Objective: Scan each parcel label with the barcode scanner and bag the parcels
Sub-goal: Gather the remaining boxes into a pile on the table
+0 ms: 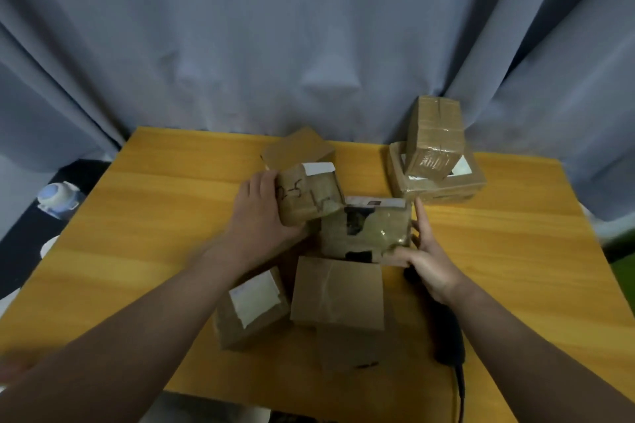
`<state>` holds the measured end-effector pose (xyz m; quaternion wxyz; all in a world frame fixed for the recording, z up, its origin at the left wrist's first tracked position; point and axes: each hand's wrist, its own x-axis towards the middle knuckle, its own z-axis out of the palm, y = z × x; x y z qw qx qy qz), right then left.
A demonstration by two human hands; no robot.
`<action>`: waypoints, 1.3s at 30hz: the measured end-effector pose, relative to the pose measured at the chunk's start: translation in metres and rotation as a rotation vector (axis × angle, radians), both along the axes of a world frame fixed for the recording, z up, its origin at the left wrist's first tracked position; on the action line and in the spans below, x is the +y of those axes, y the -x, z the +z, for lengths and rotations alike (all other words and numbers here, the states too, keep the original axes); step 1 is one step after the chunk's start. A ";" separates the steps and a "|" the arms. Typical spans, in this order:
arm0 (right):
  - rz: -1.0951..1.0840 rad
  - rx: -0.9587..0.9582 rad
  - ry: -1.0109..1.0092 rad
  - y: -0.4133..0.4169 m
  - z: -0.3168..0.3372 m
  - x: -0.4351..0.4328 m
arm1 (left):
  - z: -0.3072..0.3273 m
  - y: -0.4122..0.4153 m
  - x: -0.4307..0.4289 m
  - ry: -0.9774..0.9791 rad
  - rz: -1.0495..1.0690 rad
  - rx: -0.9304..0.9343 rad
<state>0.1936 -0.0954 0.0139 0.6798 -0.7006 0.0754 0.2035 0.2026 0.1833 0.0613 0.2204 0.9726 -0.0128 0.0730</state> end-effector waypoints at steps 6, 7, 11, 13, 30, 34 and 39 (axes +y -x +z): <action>0.051 -0.068 0.181 0.002 0.013 0.002 | 0.005 -0.016 -0.025 -0.215 -0.168 -0.076; 0.026 -0.100 0.195 0.000 0.014 0.005 | 0.006 -0.020 -0.030 -0.236 -0.233 -0.097; -0.168 -0.105 0.221 -0.013 0.021 0.006 | 0.017 -0.034 -0.033 -0.369 -0.471 -0.071; -0.138 -0.117 0.269 -0.021 0.022 0.004 | 0.023 -0.035 -0.024 -0.400 -0.501 0.006; 0.364 -0.258 0.714 -0.038 0.022 0.052 | 0.009 0.058 0.064 0.480 0.336 0.743; 0.364 -0.264 0.779 -0.025 0.018 0.054 | 0.000 0.081 0.066 0.403 0.288 0.799; 0.360 -0.279 0.779 -0.016 0.018 0.051 | -0.003 0.076 0.065 0.142 0.309 0.730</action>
